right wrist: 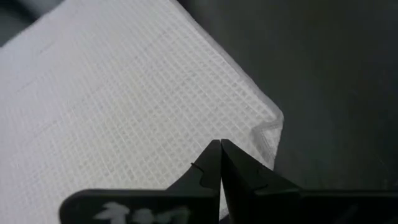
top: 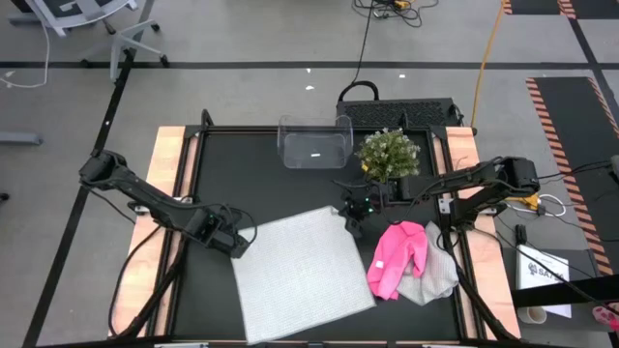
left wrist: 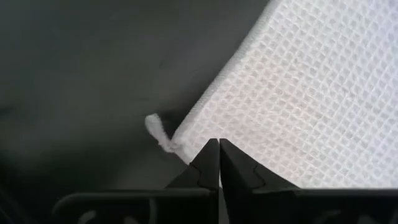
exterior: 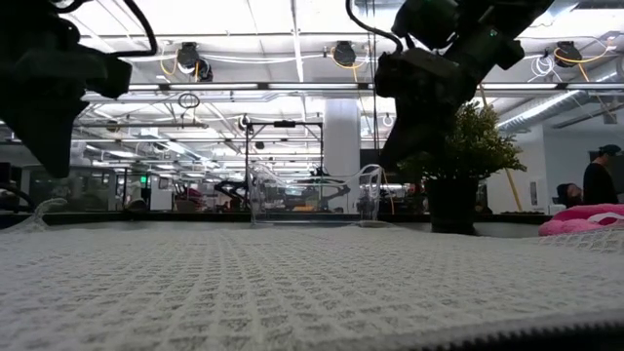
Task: Fold microfiber towels
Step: Fold the left gray towel
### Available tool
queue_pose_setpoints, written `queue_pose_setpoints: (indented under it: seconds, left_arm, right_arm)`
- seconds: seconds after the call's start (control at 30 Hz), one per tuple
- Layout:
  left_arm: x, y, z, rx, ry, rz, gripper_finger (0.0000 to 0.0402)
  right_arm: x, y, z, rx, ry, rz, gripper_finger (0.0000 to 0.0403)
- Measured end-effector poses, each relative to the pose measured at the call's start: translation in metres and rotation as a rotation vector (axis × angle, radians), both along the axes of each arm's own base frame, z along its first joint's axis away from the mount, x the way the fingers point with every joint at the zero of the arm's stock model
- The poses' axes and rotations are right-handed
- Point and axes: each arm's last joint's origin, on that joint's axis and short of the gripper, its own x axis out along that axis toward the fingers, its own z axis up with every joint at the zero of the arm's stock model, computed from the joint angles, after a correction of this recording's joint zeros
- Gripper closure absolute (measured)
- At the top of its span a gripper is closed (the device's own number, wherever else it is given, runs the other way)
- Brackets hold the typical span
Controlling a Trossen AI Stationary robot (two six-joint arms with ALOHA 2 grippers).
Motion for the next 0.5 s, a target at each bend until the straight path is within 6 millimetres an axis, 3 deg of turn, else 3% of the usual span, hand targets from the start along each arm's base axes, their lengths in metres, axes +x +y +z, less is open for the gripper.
queue_pose_setpoints:
  seconds: [0.3, 0.5]
  left_arm:
    - [-0.003, 0.002, -0.003, 0.006, 0.056, -0.109, 0.0294]
    - [-0.019, 0.006, -0.025, -0.067, 0.162, 0.02, 0.0237]
  right_arm:
    - [-0.001, -0.011, 0.0, 0.012, -0.004, -0.001, 0.0337]
    - [-0.001, -0.02, -0.001, 0.006, -0.003, -0.038, 0.0284]
